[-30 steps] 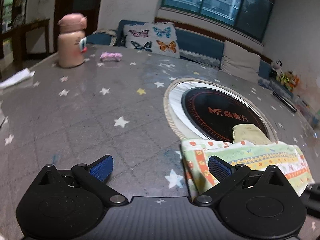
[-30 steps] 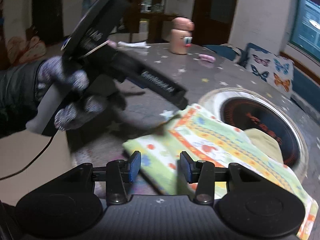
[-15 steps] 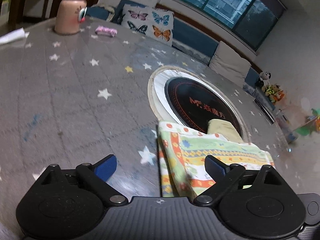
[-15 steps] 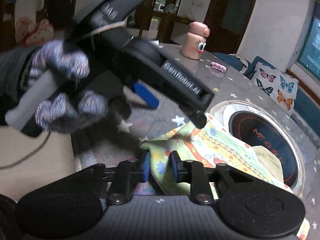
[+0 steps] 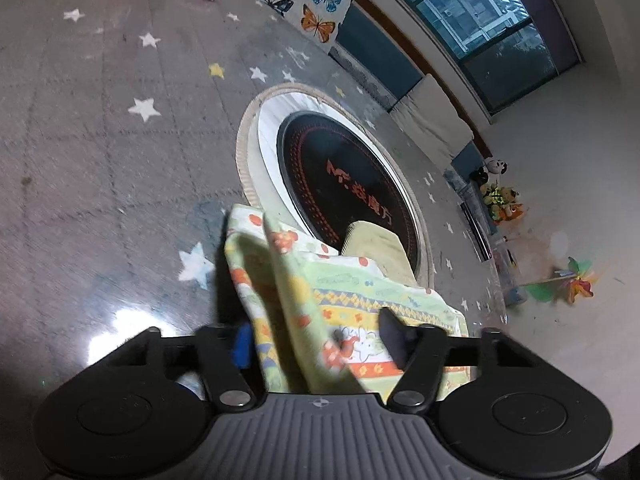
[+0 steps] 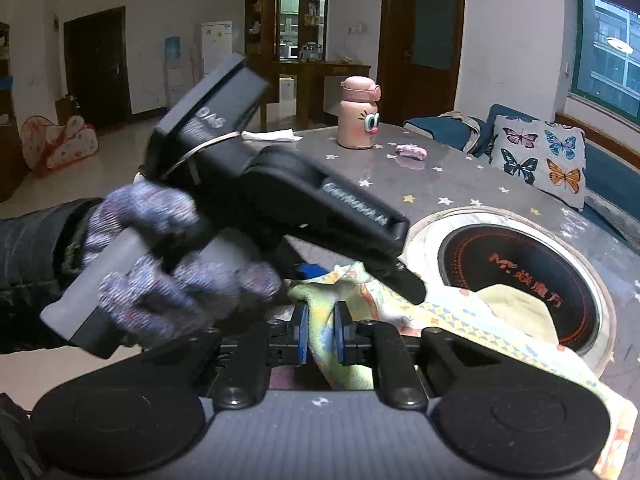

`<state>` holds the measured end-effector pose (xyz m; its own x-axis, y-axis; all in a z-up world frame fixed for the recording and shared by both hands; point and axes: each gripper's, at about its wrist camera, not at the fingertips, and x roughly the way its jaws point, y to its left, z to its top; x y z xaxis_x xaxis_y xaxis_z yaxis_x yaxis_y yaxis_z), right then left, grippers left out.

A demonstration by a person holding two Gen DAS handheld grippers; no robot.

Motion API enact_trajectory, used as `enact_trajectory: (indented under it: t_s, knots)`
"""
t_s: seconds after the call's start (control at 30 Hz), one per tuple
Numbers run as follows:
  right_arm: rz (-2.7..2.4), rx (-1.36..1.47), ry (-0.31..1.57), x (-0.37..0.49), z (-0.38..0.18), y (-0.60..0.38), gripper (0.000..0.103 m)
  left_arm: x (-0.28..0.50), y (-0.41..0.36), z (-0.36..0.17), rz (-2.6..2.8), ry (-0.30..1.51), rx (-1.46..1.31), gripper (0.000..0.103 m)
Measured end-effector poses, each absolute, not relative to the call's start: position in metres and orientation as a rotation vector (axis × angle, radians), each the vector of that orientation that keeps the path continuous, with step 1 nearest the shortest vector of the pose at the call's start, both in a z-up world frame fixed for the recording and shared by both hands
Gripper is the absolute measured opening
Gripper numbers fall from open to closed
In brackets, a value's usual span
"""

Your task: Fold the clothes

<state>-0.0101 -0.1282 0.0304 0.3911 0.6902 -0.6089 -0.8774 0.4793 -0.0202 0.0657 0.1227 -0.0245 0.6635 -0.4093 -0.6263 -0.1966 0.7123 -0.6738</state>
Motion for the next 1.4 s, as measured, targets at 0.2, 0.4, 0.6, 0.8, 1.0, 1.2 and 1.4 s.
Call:
enact_trajectory:
  t_s: [0.2, 0.4, 0.6, 0.8, 1.0, 1.2, 1.4]
  knots:
    - [1.031, -0.333, 0.598, -0.014, 0.027, -0.141, 0.018, 0.066, 0.128, -0.032, -0.124, 0.870, -0.799, 0.014]
    - [0.900, -0.261, 0.609, 0.006, 0.028, -0.175, 0.023, 0.066, 0.127, -0.033, -0.126, 0.860, -0.792, 0.014]
    - [0.630, -0.209, 0.649, 0.056, 0.010, -0.217, 0.023, 0.066, 0.126, -0.034, -0.125, 0.857, -0.787, 0.014]
    - [0.474, -0.160, 0.688, 0.099, -0.014, -0.244, 0.023, 0.066, 0.124, -0.033, -0.125, 0.858, -0.766, 0.014]
    - [0.353, -0.180, 0.664, 0.113, -0.021, -0.264, 0.033, 0.066, 0.122, -0.031, -0.123, 0.858, -0.742, 0.014]
    - [0.284, -0.128, 0.667, 0.120, -0.022, -0.284, 0.047, 0.066, 0.118, -0.029, -0.120, 0.855, -0.712, 0.014]
    - [0.271, -0.061, 0.686, 0.123, -0.026, -0.288, 0.048, 0.068, 0.114, -0.026, -0.118, 0.853, -0.678, 0.014]
